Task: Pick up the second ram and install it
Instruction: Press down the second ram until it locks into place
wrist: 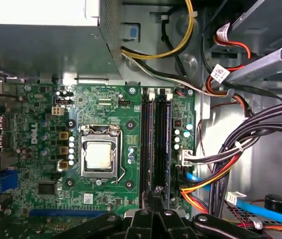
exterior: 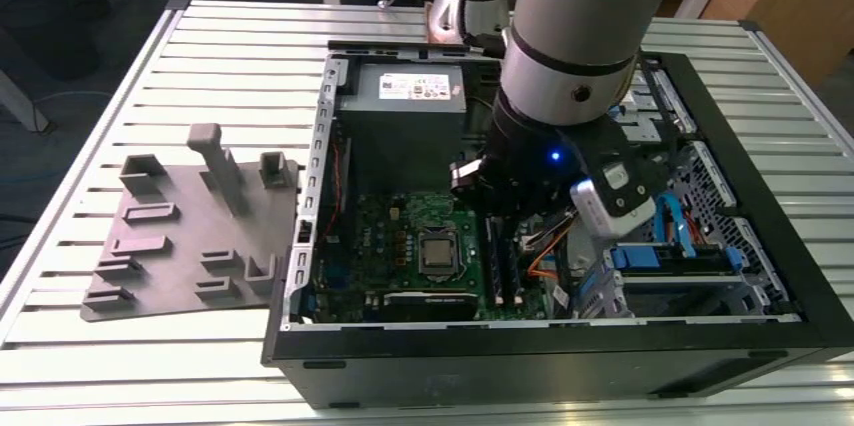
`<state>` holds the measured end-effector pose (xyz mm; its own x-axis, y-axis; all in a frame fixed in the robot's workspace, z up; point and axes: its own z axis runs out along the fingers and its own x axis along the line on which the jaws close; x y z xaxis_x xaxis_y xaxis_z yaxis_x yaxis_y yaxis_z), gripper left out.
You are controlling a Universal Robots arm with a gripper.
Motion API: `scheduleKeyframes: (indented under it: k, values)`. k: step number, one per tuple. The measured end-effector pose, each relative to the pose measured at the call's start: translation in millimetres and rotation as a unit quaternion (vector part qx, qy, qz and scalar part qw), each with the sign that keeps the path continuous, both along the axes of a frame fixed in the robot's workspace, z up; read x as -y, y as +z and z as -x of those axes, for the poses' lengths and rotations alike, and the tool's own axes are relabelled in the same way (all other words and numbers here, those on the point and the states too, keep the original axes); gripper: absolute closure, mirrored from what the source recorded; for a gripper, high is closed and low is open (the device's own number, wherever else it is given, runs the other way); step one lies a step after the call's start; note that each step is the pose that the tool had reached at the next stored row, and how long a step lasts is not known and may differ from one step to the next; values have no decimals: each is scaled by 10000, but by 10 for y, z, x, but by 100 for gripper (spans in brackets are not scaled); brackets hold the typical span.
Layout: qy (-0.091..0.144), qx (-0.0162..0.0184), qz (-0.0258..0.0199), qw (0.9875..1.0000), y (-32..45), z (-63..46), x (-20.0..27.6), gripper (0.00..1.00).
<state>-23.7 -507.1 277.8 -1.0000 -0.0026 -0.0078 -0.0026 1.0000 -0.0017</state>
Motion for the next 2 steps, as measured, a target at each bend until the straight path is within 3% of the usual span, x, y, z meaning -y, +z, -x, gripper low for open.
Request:
scheduleKeyframes:
  k: [2]
  values:
    - [0,0,0,10000,0,0,0,93]
